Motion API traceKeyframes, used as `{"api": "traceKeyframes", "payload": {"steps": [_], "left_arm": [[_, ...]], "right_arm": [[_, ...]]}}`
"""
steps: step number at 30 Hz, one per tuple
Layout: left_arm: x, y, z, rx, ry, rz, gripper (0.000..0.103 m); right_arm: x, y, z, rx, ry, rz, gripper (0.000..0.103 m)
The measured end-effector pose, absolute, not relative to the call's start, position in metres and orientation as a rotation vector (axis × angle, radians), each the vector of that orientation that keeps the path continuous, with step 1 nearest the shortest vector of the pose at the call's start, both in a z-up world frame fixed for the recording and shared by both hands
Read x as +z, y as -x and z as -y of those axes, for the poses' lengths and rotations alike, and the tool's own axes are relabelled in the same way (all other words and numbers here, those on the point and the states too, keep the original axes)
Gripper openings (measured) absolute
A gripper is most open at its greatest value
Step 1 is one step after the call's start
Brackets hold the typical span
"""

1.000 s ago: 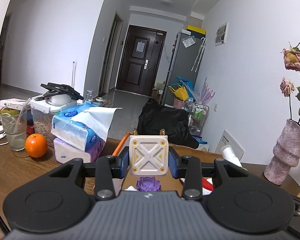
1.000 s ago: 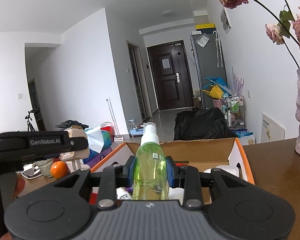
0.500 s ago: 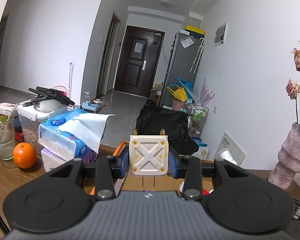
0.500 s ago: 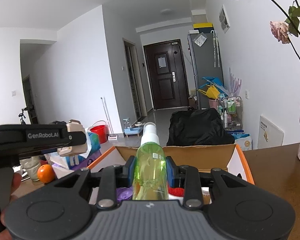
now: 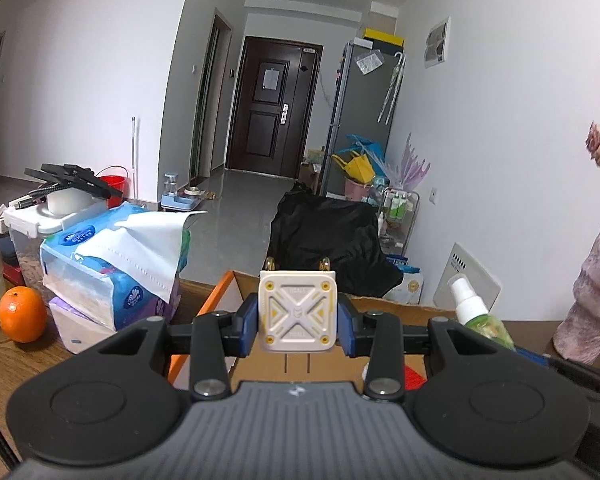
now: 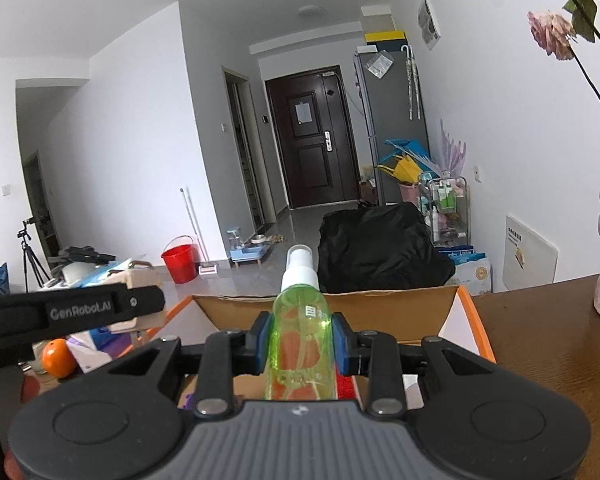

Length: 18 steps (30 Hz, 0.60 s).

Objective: Organize rigid objects
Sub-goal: 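Open both tools to drop the adapter and spray bottle into the box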

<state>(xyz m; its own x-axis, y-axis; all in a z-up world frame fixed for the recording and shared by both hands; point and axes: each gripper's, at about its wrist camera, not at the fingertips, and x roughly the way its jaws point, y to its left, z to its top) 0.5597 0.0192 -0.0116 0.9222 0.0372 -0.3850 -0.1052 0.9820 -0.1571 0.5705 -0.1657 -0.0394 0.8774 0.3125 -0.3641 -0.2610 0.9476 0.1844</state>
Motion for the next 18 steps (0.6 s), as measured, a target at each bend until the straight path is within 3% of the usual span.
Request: {"api": "traceKeyframes", "payload": {"steps": [18], "left_arm": [[-0.025, -0.574, -0.028, 0.07, 0.174, -0.459, 0.043]], "right_arm": [[-0.045, -0.587, 0.163, 0.28, -0.07, -0.467, 0.03]]}}
